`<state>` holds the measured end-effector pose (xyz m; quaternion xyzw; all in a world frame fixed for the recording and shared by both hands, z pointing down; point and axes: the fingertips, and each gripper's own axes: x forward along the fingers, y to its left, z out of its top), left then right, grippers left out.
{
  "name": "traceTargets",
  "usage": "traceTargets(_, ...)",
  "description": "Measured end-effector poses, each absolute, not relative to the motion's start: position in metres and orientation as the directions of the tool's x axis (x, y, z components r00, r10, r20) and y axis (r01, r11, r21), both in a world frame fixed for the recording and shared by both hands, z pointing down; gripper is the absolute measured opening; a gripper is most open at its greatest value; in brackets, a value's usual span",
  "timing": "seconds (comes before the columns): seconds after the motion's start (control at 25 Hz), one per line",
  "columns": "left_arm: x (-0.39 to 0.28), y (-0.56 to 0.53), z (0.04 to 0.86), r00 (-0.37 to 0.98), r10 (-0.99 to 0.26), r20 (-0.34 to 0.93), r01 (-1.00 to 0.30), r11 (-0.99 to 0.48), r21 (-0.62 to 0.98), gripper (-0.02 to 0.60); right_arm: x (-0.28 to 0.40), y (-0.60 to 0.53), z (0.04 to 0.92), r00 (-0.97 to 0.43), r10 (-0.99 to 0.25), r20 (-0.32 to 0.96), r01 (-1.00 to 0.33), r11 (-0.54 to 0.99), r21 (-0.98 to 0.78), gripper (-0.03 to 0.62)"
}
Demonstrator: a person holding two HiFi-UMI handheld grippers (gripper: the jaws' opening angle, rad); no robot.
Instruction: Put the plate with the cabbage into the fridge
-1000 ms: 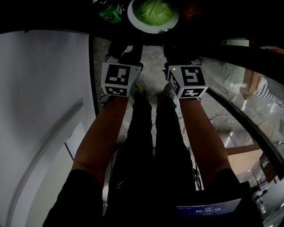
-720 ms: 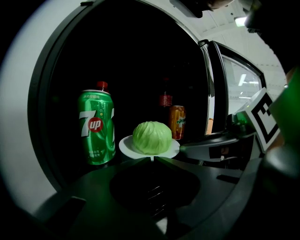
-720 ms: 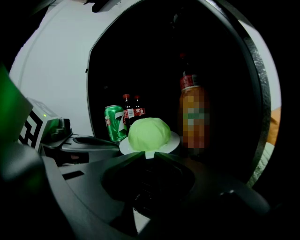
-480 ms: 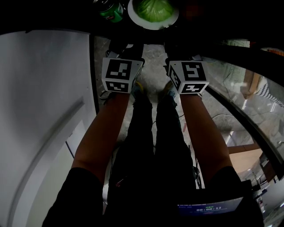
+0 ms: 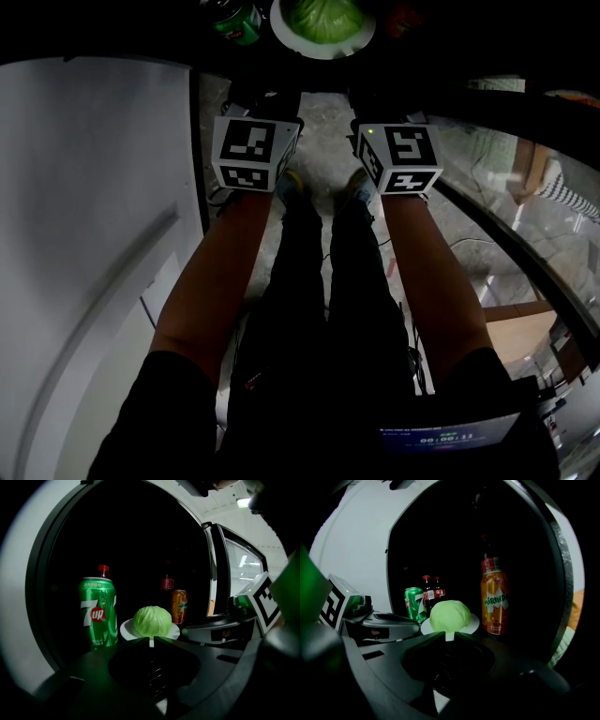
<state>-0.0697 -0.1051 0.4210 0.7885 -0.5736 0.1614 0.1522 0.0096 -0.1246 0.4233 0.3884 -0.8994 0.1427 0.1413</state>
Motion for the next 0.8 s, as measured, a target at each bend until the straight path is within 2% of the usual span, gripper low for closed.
traceTargets(0.8, -0.089, -0.061, 0.280, 0.246, -0.934, 0.259, -0.966, -0.258, -0.012, 0.016, 0.039, -0.077, 0.311, -0.631, -0.720, 0.289, -0.766, 0.637, -0.086, 0.063)
